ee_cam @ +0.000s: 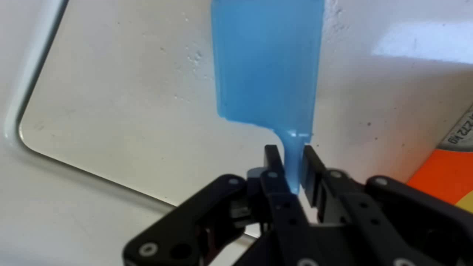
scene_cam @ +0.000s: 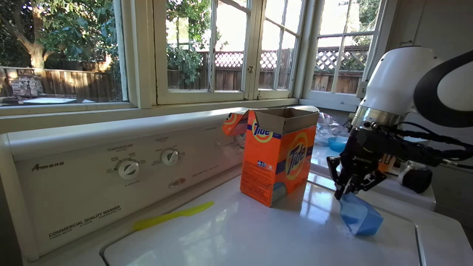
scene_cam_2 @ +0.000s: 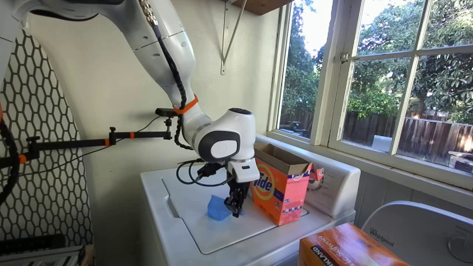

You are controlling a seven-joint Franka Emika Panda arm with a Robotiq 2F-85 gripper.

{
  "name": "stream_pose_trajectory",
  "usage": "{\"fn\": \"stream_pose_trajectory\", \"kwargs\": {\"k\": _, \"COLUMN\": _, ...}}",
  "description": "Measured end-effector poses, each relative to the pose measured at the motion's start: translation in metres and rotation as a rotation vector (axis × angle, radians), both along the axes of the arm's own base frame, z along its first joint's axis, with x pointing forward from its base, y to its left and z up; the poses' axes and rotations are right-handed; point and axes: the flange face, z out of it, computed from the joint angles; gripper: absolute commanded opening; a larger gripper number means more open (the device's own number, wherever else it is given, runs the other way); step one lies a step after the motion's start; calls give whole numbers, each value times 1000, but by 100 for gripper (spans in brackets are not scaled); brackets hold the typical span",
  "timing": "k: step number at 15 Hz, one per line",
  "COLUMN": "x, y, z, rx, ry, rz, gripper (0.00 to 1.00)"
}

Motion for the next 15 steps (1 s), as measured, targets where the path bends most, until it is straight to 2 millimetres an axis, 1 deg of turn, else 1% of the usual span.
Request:
{"fn": "stream_pose_trajectory", "kwargs": {"k": 1, "x": 1, "y": 0, "z": 1, "rx": 1, "ry": -2, "rz": 0, "gripper": 0}}
{"fn": "stream_pose_trajectory", "kwargs": {"k": 3, "x": 2, "y": 1, "z": 2, "rx": 3, "ry": -7, "rz": 0, "gripper": 3}}
{"fn": "stream_pose_trajectory", "kwargs": {"k": 9, "x": 6, "y": 2, "z": 1, "rx": 10, "ry": -26, "rz": -3, "gripper": 3}}
{"fn": "stream_pose_trajectory", "kwargs": {"k": 15, "x": 11, "y": 7, "z": 10, "rx": 54, "ry": -93, "rz": -13, "gripper": 3}}
